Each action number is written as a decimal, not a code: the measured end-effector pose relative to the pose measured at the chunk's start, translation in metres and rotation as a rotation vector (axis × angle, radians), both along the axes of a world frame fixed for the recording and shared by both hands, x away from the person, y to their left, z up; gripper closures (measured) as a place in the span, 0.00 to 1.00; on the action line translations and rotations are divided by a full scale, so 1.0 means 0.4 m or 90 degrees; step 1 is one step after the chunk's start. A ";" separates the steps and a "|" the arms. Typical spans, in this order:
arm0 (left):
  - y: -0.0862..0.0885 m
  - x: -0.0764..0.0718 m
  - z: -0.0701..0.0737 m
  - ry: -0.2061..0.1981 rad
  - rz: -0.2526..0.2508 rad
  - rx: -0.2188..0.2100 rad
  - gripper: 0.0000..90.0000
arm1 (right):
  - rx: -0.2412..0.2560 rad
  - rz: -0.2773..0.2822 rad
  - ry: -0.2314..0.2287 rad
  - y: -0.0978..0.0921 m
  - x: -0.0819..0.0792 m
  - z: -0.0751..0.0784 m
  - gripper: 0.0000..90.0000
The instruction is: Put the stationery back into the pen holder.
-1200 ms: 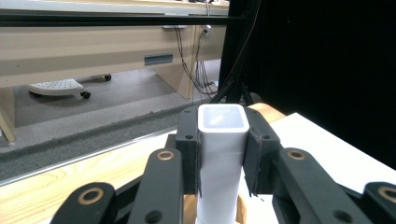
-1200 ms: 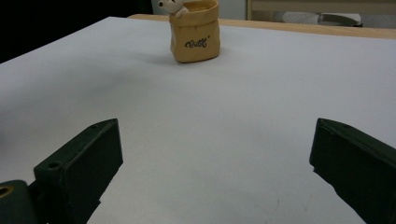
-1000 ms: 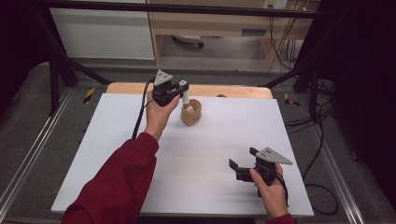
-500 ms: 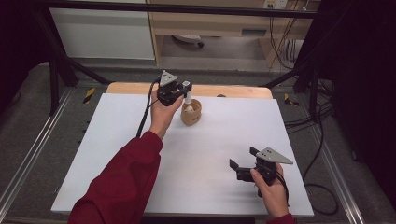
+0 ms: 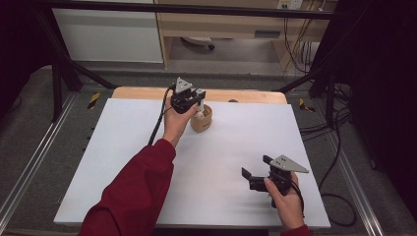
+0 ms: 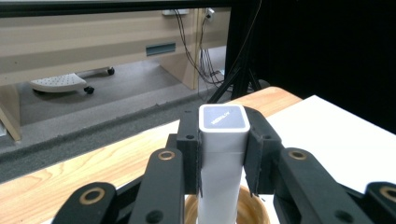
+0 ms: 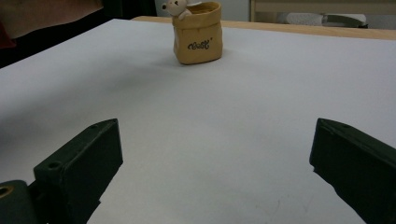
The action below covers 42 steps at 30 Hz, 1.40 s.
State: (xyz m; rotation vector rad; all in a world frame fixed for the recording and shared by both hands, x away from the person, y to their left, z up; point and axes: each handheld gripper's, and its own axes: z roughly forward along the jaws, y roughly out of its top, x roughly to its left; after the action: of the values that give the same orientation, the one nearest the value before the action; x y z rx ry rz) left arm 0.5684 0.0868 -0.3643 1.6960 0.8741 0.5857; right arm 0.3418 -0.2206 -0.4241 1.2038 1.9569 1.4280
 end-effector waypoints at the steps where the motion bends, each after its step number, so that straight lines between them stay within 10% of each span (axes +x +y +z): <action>1: -0.002 0.001 -0.003 0.001 0.000 0.002 0.79 | 0.000 0.000 0.000 0.000 0.000 0.000 0.03; 19: -0.024 0.001 -0.053 0.035 -0.007 0.040 0.78 | 0.000 0.003 0.000 0.000 0.000 0.001 0.03; 24: -0.026 -0.011 -0.039 0.019 -0.003 0.053 0.29 | 0.000 0.005 0.001 0.002 0.000 0.001 0.03; 28: -0.019 -0.021 -0.018 0.010 0.003 0.041 0.09 | -0.001 0.006 0.000 0.002 -0.001 0.001 0.03; 42: -0.002 -0.052 0.021 0.022 0.006 0.027 0.05 | 0.002 0.003 0.005 0.003 -0.001 -0.002 0.03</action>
State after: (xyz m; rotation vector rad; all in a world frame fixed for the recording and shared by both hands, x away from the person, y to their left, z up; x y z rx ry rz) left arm 0.5476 0.0862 -0.3557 1.7454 0.9000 0.5854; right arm 0.3414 -0.2196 -0.4249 1.2092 1.9652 1.4316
